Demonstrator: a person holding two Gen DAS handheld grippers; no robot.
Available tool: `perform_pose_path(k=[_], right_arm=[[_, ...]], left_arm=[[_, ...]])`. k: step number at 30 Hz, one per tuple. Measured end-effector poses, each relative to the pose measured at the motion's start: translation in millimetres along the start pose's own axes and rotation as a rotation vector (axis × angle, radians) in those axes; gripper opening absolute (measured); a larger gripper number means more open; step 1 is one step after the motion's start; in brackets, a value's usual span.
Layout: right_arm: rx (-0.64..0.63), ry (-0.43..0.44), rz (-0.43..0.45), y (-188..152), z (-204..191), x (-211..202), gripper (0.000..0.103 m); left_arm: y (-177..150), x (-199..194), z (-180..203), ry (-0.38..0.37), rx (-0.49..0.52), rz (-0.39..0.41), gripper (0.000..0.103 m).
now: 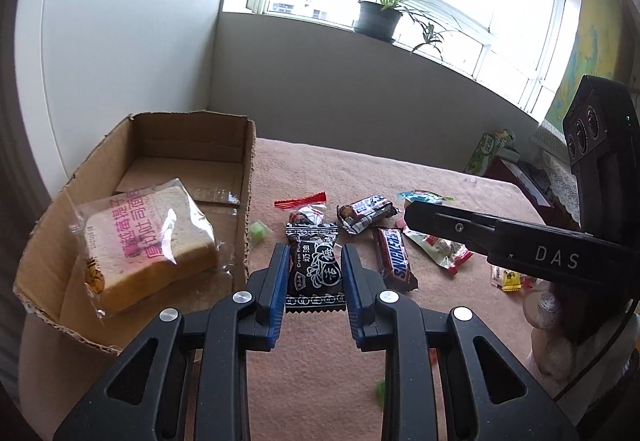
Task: Organize snacks
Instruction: 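Carry the black packet with the left gripper into the box while the right drops the jelly cup there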
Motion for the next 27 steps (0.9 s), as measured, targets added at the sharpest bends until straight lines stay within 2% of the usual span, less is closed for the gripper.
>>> perform_pose_path(k=[7, 15, 20, 27], right_arm=[[-0.017, 0.054, -0.005, 9.2, -24.7, 18.1, 0.031], [-0.050, 0.112, -0.032, 13.7, -64.0, 48.6, 0.031], [-0.075, 0.145, -0.065, 10.4, -85.1, 68.8, 0.031], [-0.118, 0.158, -0.117, 1.2, -103.7, 93.0, 0.031]], left_arm=[[8.3, -11.5, -34.3, 0.031, -0.057, 0.038, 0.024], [30.7, -18.3, -82.8, 0.102, -0.123, 0.079, 0.024], [46.0, -14.5, -111.0, 0.138, -0.167, 0.087, 0.024], [50.4, -4.1, -133.2, 0.137, -0.209, 0.066, 0.024]])
Point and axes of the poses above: each gripper's, at about its wrist camera, not at the fingertips, and x roughly the way its jaws point, z to its right, y to its top, the point moved 6 cm from there along x, roughly the way its jaws point, and after that the axes turned 5 degrees about y, right-handed, at the moved point
